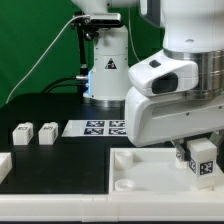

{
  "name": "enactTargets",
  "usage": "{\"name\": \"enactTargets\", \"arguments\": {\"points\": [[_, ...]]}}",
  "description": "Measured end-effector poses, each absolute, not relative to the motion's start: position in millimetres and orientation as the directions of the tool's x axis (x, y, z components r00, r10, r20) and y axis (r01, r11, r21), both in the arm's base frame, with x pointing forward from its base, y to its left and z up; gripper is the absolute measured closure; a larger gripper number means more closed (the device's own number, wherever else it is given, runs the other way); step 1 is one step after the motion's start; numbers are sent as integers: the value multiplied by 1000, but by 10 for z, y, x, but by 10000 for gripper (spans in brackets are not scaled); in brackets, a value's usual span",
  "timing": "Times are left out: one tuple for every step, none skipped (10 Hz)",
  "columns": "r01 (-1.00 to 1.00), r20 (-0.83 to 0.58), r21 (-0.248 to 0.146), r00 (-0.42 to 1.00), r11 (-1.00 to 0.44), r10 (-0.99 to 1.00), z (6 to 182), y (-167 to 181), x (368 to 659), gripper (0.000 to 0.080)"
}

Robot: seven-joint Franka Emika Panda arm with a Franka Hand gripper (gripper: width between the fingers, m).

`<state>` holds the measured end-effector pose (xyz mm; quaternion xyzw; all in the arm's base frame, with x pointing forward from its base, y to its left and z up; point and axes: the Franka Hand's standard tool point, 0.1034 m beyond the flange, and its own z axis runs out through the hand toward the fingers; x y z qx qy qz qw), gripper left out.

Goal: Assemble one leg

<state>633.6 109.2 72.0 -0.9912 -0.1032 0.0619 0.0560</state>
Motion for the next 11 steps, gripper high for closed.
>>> {"name": "enactTargets", "arguments": {"points": [[177, -111, -123, 975, -977, 191, 719, 1094, 6338, 508], [27, -110, -110, 993, -994, 39, 719, 1108, 6327, 508], [-101, -110, -100, 990, -990, -90, 717, 1125, 6318, 508], [-272, -120, -80, 958, -959, -262, 717, 1150, 6316, 508], [-409, -129, -59, 908, -911, -399, 716, 1176, 6311, 508], [-494, -134, -48, 864, -868, -485, 716, 1191, 6311, 508], [-632, -145, -29, 770, -775, -622, 715, 1217, 6307, 508], [-735, -153, -11, 671, -678, -726, 710, 1240, 6304, 508], [-815, -154, 9, 571, -579, -806, 705, 1267, 6300, 507], [-872, -155, 25, 479, -488, -864, 699, 1280, 6298, 507], [-893, -160, 28, 440, -450, -883, 698, 1268, 6301, 507]]}}
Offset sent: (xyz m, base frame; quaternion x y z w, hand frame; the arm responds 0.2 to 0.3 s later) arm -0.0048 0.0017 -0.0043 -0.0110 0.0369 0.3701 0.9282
